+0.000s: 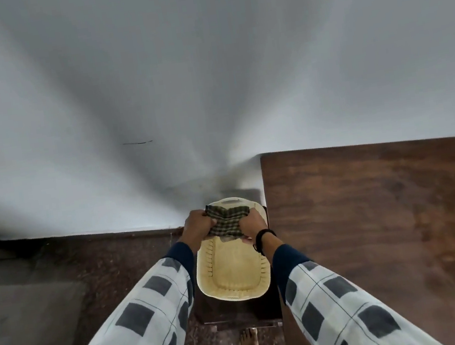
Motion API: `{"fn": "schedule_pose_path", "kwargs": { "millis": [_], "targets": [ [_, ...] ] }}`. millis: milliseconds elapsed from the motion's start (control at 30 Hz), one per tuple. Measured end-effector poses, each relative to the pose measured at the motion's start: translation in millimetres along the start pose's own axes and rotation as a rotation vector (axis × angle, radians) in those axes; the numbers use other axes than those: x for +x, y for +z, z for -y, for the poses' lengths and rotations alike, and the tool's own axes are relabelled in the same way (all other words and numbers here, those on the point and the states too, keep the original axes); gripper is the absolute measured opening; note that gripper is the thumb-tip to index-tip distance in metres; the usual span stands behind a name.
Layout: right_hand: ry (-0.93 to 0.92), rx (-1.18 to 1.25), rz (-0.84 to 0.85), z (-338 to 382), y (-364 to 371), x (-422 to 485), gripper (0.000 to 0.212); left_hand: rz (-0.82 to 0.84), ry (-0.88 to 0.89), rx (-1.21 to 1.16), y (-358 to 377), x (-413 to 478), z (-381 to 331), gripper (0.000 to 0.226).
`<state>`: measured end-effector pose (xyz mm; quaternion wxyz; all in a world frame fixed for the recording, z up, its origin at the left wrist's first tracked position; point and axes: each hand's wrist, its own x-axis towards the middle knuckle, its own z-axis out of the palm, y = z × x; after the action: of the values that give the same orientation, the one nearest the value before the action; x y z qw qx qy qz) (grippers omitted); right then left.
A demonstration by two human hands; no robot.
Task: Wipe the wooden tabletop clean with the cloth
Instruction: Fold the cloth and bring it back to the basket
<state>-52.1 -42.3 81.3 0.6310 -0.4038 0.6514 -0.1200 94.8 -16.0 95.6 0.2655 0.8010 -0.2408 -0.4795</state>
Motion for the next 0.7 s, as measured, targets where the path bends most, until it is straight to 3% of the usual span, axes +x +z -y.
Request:
{"fn": "schedule_pose_path", "kwargs": {
  "millis": [167, 333, 533, 633, 700],
  "targets": [
    [0.096, -0.058, -0.09, -25.4, 12.2, 43.4, 0.026, -0.029, 0.176, 0.264, 25.9, 34.9, 19.3, 0.032],
    [0.164, -0.095, -0.159, -40.8, 18.8, 77.5, 0.053, -0.136, 0.343, 0.288, 49.9, 59.5, 36.3, 0.015],
    [0.246, -0.088, -0.182, -55.8, 29.1, 110.6, 0.055, -0.003, 0.208, 0.49, 72.5, 94.6, 58.8, 0.024],
    [0.215, -0.118, -0.179, -65.5, 33.1, 126.4, 0.037, 0.044, 0.235, 0.559, 79.5, 111.4, 74.9, 0.023],
    [0.163, -0.111, -0.19, -70.1, 35.8, 134.5, 0.04, 0.086, 0.272, 0.618, 83.3, 117.8, 82.3, 0.026]
  ]
}}
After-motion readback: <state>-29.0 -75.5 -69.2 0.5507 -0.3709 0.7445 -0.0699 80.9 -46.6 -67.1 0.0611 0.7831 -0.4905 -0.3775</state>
